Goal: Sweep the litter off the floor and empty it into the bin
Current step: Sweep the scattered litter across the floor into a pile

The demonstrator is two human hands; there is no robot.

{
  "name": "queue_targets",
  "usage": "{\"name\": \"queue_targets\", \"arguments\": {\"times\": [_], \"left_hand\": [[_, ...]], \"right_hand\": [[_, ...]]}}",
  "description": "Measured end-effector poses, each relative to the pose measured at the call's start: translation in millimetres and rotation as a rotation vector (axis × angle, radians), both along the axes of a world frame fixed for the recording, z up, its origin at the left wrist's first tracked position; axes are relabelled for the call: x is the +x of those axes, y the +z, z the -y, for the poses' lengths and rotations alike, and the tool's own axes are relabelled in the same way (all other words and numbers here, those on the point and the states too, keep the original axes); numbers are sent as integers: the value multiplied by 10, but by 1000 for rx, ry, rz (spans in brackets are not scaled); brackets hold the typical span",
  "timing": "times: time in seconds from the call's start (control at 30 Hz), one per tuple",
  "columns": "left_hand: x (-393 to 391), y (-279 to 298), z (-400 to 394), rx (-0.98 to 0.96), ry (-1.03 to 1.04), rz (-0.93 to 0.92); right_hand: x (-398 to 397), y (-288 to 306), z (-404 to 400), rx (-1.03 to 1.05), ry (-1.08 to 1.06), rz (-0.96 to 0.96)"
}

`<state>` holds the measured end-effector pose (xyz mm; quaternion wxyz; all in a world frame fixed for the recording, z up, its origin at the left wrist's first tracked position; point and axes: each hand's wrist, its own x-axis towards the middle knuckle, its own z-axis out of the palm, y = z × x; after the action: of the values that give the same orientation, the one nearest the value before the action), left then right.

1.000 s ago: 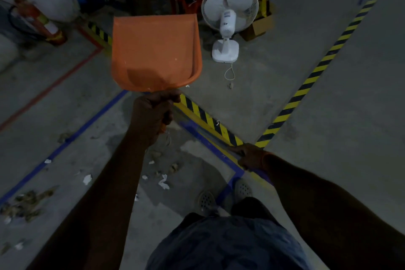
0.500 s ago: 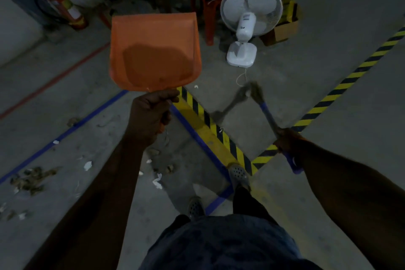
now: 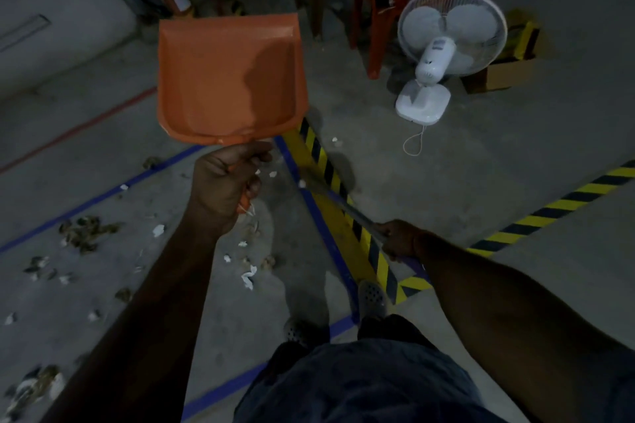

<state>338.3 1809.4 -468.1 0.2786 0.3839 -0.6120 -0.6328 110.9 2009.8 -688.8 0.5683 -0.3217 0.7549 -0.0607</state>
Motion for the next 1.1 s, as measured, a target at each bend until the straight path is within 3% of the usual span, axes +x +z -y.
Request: {"name": "queue_targets", "arguments": {"times": [0.2,0.53,0.63,0.77,0.87,1.1], "left_hand": [[151,-21,26,-29,56,-16],[778,49,-85,10,-32,-60],[1192,77,-83,-10,-56,-74],[1801,12,-72,-14,-52,-71],[2134,-6,-138,20,-34,-58],[2400,-25,-272,29,-15,-31]], "right_hand": [[-50,-2,-60,-124,27,3],[292,-256,-668,-9,-282,-159],[884,-297,-708,42,-158,-162],[1798,-298,-611,-25,-38,-22],[2238,-618,-568,-89,86,10],[2639,-19,-764,-234,31,19]]}}
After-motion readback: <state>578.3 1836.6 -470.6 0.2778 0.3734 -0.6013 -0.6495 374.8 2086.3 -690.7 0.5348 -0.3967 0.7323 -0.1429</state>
